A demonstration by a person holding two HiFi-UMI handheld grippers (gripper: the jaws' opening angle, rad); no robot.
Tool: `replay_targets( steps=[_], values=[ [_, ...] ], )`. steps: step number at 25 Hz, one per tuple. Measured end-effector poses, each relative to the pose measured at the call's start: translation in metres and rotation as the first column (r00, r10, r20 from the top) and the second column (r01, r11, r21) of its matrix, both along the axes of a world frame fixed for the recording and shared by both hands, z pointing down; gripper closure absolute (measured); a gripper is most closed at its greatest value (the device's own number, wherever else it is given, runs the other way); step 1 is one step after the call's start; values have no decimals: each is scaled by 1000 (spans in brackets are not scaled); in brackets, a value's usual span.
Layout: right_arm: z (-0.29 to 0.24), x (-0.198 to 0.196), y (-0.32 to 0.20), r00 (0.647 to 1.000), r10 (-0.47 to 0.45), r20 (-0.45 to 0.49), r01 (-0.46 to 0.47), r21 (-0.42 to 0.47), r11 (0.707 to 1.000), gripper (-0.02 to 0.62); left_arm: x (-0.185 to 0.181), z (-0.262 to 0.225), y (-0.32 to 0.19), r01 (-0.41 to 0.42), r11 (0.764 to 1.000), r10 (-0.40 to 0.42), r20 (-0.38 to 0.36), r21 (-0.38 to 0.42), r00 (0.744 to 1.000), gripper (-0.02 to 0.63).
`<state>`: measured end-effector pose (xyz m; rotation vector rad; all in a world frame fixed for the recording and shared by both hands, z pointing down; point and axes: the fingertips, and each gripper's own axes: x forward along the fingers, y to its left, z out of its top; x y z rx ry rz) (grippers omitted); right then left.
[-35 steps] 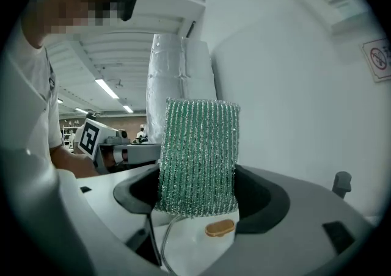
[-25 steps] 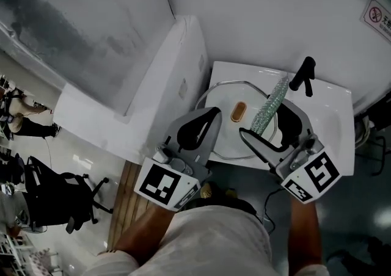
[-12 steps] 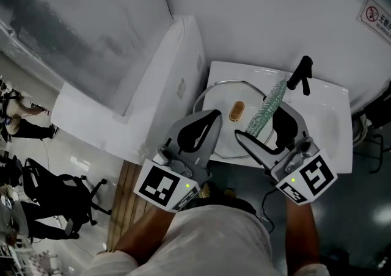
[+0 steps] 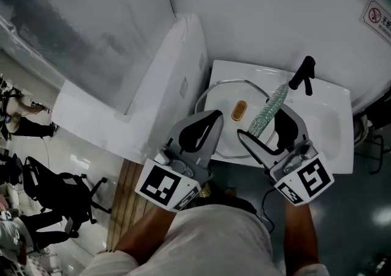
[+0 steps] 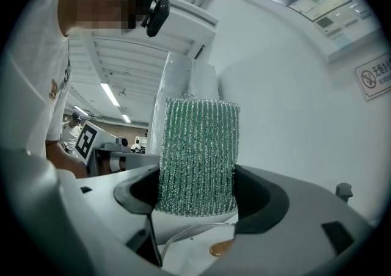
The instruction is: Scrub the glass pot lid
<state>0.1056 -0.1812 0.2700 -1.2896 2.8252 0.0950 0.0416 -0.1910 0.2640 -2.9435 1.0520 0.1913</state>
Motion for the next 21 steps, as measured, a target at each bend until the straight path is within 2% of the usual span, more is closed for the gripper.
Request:
replay_targets(
  steps=[21],
  values=[
    [4, 3, 0, 1000, 8, -2, -8, -8, 1000, 247, 3, 6, -4, -11, 1000, 11, 6, -12, 1000, 591]
  ],
)
